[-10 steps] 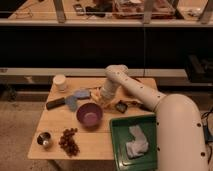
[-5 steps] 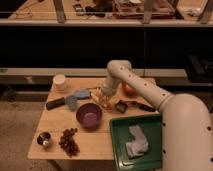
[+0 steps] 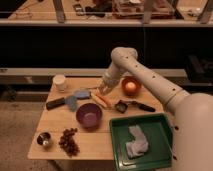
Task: Place banana in purple bowl
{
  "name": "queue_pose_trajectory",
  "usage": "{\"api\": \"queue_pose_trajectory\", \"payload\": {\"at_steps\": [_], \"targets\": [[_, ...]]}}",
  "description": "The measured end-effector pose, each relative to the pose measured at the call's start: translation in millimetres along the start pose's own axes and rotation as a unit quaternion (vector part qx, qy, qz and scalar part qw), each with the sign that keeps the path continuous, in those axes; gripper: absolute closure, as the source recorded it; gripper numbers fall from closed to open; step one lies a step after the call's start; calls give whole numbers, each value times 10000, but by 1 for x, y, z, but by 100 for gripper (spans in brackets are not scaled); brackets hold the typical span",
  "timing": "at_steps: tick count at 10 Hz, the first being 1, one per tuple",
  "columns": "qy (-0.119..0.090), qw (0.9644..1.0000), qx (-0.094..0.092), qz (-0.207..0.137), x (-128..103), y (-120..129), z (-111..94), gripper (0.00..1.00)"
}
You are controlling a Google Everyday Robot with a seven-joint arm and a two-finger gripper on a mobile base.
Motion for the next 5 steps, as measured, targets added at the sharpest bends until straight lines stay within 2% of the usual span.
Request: {"api": "queue_pose_trajectory", "payload": {"at_steps": [1, 3, 4, 5], "targets": [[28, 10000, 13, -54, -1, -1, 0, 69], [126, 9996, 93, -228, 1, 1, 17, 47], [110, 9994, 155, -291, 2, 1, 29, 40], [105, 9992, 184, -330, 2, -2, 32, 37]]}}
